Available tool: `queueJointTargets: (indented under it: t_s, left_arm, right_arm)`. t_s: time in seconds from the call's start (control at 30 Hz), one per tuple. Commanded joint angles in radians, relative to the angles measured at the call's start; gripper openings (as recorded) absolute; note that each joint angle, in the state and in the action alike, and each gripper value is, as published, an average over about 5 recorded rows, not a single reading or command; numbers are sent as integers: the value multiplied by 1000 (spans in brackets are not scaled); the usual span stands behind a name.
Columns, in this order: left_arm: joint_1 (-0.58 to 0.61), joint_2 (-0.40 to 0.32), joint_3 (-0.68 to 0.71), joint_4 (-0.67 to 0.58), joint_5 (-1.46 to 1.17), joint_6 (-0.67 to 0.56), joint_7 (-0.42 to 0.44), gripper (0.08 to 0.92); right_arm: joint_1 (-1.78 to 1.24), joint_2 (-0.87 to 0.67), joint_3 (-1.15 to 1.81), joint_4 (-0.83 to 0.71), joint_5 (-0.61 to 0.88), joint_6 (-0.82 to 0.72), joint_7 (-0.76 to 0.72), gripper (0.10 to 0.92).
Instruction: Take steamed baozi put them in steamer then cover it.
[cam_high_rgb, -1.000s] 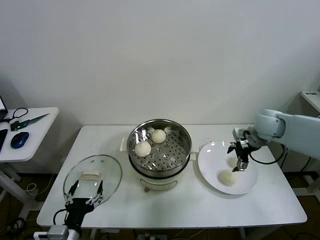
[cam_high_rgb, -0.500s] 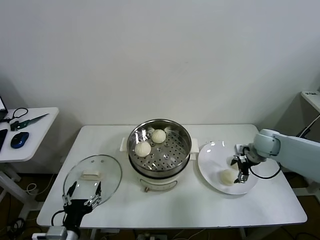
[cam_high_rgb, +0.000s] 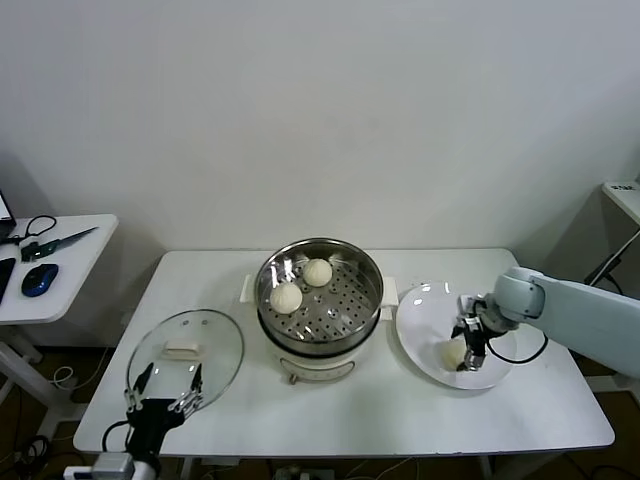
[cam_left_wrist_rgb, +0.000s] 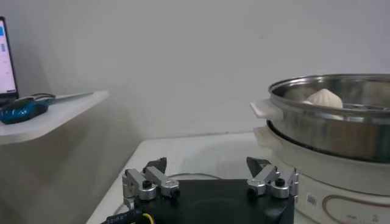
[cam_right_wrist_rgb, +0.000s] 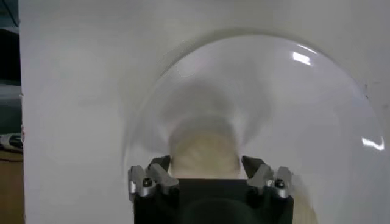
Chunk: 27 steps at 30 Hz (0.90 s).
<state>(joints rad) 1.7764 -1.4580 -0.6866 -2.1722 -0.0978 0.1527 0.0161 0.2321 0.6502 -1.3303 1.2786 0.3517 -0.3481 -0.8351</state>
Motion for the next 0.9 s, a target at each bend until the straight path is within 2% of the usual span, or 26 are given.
queueJointTargets:
  t_s: [0.03, 0.2, 0.33, 0.47, 0.67, 0.8, 0.9]
  left_arm:
    - [0, 0, -1, 0, 0, 1, 0, 823]
    - [1, -1, 5, -1, 3, -1, 0, 823]
    - [5, -2, 5, -3, 4, -2, -1, 823]
    - [9, -2, 4, -6, 6, -2, -1, 823]
    - [18, -1, 10, -10, 14, -6, -1, 823]
    - [23, -1, 19, -16, 22, -7, -1, 823]
    - [27, -2, 23, -23, 24, -7, -1, 823]
  right_arm:
    - [8, 9, -6, -9, -8, -2, -6, 704]
    - [81, 8, -37, 1, -20, 14, -26, 689]
    - [294, 22, -163, 16, -28, 98, -92, 687]
    - [582, 93, -329, 20, 36, 243, -168, 687]
    - [887, 267, -380, 9, 83, 583, -245, 687]
    - [964, 372, -342, 125, 45, 706, -221, 687]
    - [952, 426, -305, 251, -17, 730, -179, 687]
